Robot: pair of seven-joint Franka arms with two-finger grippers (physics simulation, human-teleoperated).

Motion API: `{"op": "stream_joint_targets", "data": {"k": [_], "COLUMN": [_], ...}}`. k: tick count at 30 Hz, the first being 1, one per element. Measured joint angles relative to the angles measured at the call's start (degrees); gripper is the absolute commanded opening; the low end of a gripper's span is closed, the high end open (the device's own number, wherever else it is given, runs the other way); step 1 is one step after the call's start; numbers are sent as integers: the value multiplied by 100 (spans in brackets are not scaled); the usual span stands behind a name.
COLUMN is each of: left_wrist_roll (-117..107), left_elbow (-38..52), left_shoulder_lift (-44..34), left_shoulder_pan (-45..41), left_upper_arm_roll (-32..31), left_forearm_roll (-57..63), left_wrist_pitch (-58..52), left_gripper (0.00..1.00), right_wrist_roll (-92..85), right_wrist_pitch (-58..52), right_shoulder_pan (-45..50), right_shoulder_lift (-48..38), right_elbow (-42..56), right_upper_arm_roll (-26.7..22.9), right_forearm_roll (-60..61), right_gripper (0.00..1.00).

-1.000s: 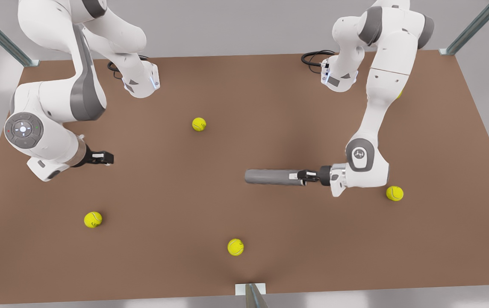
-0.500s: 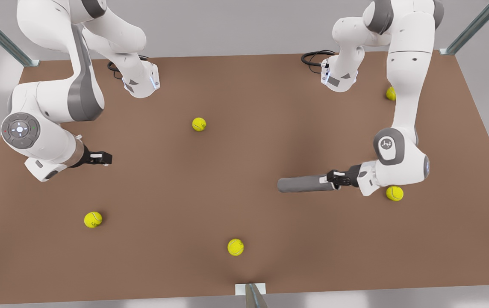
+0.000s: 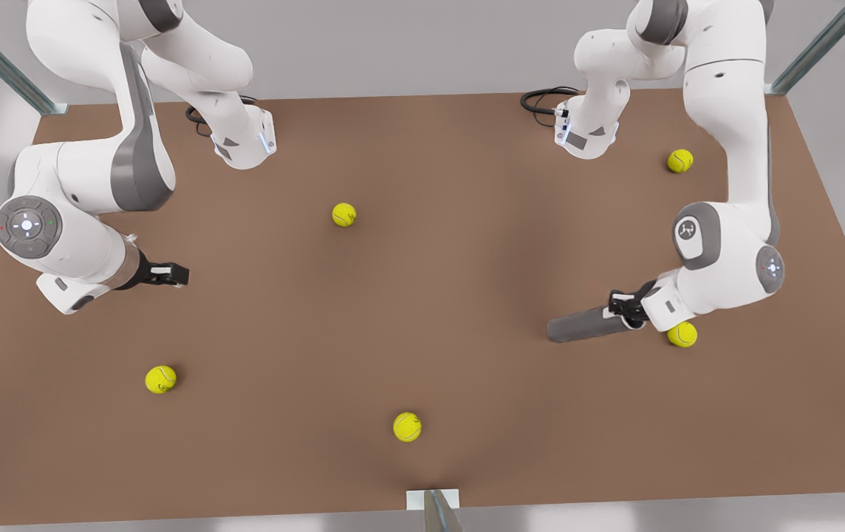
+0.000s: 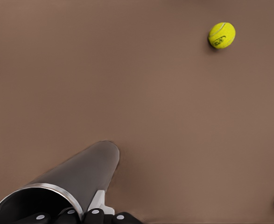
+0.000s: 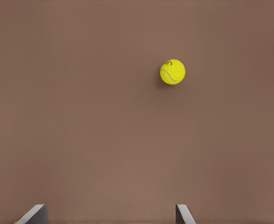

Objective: Put the tennis tube upright

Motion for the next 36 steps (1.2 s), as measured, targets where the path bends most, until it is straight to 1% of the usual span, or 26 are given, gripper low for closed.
{"op": "stream_joint_targets", "data": {"k": [5, 13, 19, 30, 31, 32, 33, 36], "left_wrist_roll": [-165, -536, -545, -580, -646, -953, -978, -955], "left_elbow": [114, 123, 114, 114, 114, 114, 114, 115], "left_shoulder_lift": [-46, -30, 11, 94, 94, 94, 94, 94], "left_shoulder_pan": [-7, -15, -22, -21, -23, -31, -32, -39], "left_upper_arm_roll": [44, 87, 123, 123, 123, 108, 97, 100], "left_forearm_roll": [815, 1604, 1847, 1919, 1922, 1943, 1958, 1725], "left_wrist_pitch": [4, 4, 4, 12, 12, 12, 11, 6], "left_gripper": [21, 21, 21, 21, 35, 87, 100, 100], "right_wrist_roll": [48, -3, 5, 5, 5, 5, 5, 5], "right_wrist_pitch": [-9, -141, -141, -141, -141, -141, -141, -143], "right_shoulder_pan": [105, 111, 98, 113, 115, 121, 108, 117], "right_shoulder_lift": [-1, -8, 4, 9, 9, 9, 2, 4], "right_elbow": [-3, -12, 94, 94, 94, 94, 94, 91], "right_upper_arm_roll": [14, 31, 31, 31, 31, 31, 31, 31], "right_forearm_roll": [8, 21, 25, 26, 26, 26, 26, 26], "right_gripper": [100, 100, 100, 100, 100, 100, 100, 100]}}
